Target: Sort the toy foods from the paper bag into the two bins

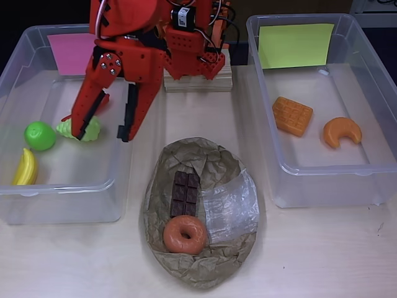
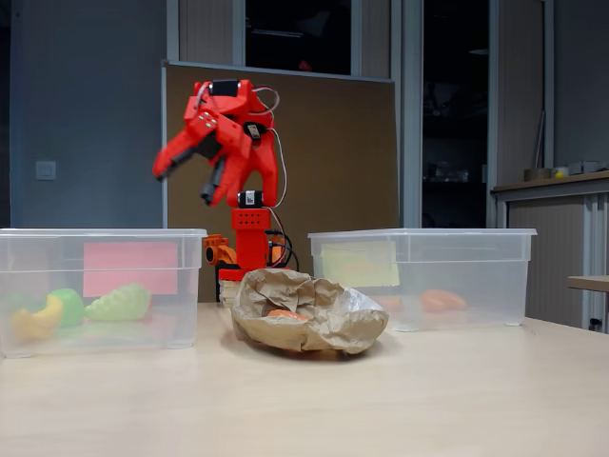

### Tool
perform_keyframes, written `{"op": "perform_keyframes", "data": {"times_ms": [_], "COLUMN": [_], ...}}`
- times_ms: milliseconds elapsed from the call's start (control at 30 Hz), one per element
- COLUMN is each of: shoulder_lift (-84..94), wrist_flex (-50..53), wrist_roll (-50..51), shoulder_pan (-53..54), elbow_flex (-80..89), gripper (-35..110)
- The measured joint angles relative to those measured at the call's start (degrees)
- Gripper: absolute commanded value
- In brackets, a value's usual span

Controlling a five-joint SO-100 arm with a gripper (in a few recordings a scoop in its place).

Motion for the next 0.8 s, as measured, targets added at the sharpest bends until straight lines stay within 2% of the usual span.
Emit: {"op": "perform_keyframes", "data": {"times_ms": [300,567,800], "shoulder_lift": [-21.88,-39.46,-45.7], "wrist_flex": [-0.18,-0.09,0.26], "wrist_roll": [5.54,9.93,14.15], "shoulder_pan": [-11.69,-17.84,-21.01], "elbow_flex": [-12.83,-24.43,-26.89], "gripper": [29,50,60]}}
